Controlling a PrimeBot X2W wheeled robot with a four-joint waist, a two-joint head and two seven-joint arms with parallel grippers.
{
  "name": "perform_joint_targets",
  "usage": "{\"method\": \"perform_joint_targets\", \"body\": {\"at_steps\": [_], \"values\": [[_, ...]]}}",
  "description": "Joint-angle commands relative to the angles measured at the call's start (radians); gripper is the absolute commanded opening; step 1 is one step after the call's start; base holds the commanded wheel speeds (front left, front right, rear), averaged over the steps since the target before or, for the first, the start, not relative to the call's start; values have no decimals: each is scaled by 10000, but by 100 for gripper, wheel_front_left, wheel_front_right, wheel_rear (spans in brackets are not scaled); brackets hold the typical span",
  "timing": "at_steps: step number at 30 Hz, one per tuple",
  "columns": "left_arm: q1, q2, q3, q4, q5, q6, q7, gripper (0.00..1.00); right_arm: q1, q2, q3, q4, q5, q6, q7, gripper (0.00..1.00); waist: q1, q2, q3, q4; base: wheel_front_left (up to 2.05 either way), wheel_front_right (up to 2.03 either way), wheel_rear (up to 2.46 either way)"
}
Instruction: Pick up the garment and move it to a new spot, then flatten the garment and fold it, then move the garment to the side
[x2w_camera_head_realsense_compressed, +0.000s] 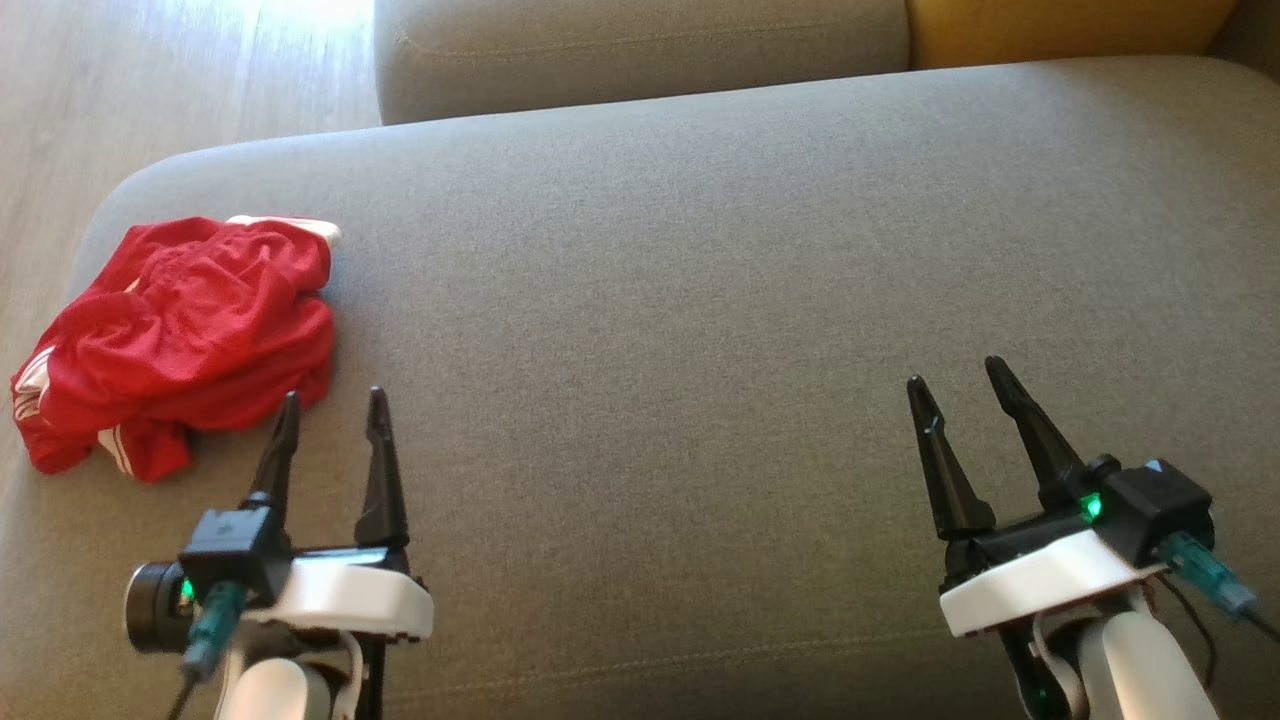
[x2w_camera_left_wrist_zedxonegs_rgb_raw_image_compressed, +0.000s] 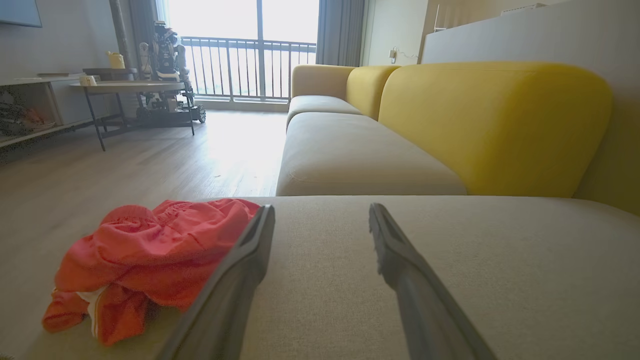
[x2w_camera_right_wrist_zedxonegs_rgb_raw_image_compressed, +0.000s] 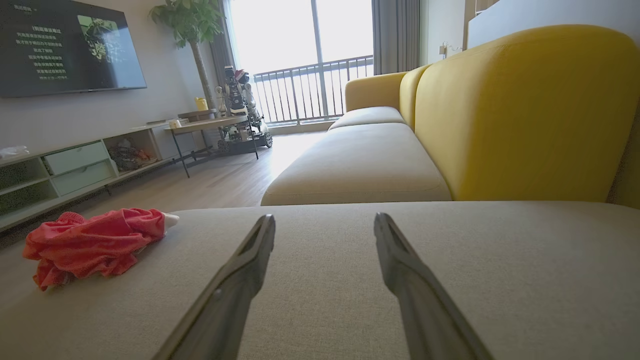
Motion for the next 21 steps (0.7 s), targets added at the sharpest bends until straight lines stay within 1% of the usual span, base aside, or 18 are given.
{"method": "perform_joint_targets", "body": {"at_steps": [1, 12, 21], "values": [[-322, 153, 160, -452, 384, 90, -151, 100, -495, -108, 214, -445, -384, -2, -174, 100, 0, 0, -26, -1, 0, 0, 0], [-258, 311, -131, -681, 1650, 391, -463, 100, -508, -122, 398, -578, -1762, -2, -488, 100, 0, 0, -66, -8, 0, 0, 0], [-259, 352, -104, -620, 1594, 358, -463, 100, -501, -122, 372, -533, -1702, -2, -488, 100, 0, 0, -78, 22, 0, 0, 0]]}}
